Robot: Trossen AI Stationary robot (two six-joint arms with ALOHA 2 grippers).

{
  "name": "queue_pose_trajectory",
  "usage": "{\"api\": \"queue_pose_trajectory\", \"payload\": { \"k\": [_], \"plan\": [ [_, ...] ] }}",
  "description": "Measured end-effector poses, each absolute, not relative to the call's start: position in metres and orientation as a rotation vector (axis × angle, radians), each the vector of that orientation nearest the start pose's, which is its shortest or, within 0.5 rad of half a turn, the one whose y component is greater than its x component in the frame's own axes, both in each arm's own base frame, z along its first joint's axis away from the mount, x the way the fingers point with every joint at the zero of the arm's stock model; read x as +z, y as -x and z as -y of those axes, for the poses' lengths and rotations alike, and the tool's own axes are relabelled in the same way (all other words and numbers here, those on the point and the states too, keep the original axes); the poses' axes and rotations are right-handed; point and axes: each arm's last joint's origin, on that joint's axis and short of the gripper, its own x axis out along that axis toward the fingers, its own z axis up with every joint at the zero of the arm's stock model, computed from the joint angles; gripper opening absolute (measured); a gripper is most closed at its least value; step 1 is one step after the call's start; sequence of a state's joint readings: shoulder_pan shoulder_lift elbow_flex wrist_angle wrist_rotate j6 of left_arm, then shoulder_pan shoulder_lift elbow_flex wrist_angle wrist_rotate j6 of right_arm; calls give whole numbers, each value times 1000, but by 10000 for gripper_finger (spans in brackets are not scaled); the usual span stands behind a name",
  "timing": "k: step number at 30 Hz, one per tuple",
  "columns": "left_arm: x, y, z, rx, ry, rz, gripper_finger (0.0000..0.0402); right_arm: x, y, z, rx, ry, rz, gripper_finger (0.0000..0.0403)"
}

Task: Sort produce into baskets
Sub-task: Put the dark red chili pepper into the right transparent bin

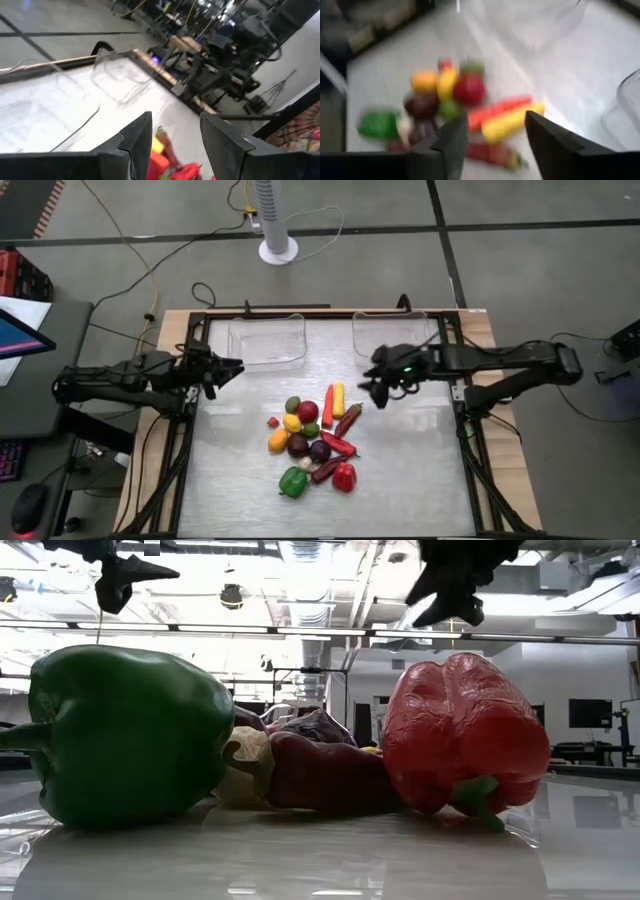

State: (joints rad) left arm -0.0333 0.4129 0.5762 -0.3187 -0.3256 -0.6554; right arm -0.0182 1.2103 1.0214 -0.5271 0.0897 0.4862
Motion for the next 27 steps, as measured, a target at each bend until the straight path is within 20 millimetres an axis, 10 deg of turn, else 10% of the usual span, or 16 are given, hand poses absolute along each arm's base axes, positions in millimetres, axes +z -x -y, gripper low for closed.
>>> {"api": "queue_pose_trajectory", "payload": {
  "k": [7, 27],
  "plan": [
    [293, -104, -6, 343, 639, -50, 153, 267, -285, 3, -121, -289, -963, 314],
    [291, -111, -5, 335, 694, -77, 153, 190, -325, -9, 159, 84, -1182, 309]
  ]
}}
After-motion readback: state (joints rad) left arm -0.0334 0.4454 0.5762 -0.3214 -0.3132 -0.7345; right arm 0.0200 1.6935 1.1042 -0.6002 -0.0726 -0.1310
